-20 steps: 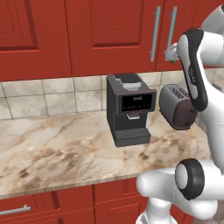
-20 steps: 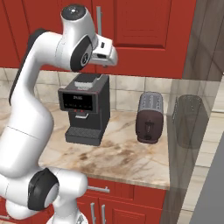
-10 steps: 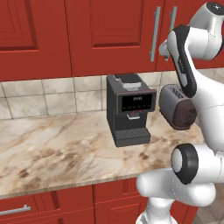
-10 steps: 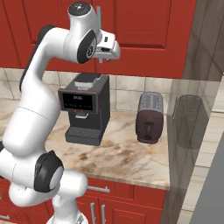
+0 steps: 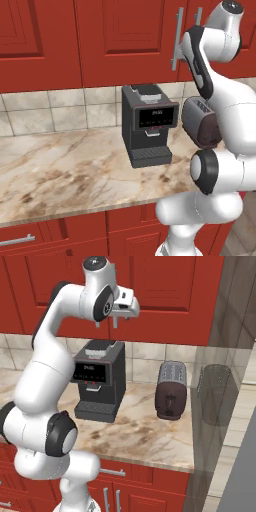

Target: Move the bowls from the cabinet to the plates on the dining table.

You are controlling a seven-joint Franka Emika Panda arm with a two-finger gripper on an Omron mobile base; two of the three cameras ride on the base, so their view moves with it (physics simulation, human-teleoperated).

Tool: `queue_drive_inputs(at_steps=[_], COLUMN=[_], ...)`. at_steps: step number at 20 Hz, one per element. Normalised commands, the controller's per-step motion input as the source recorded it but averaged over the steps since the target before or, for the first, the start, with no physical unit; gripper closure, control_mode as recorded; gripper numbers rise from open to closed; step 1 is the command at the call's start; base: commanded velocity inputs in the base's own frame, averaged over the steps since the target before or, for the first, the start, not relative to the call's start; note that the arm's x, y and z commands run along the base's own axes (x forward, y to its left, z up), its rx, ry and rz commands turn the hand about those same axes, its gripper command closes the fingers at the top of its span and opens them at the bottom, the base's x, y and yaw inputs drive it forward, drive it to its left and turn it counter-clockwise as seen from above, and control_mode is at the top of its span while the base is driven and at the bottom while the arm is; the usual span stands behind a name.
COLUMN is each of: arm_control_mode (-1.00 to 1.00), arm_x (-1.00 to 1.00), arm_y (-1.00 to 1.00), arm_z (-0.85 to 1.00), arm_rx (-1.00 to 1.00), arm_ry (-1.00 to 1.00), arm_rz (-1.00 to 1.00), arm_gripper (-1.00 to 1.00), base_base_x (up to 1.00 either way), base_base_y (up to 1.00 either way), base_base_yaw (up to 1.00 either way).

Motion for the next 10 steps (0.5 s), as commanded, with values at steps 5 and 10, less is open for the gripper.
queue_drive_inputs(at_steps=[5, 10], arm_control_mode=[-1.0, -1.0], arm_x=[0.45, 0.34], arm_y=[0.0, 0.0], arm_z=[0.02, 0.01], arm_rx=[-0.03, -0.01], arm_ry=[0.0, -0.01], arm_rz=[0.0, 0.0], arm_gripper=[-1.0, -1.0], base_base_x=[0.0, 0.0], base_base_y=[0.0, 0.0], base_base_yaw=[0.0, 0.0])
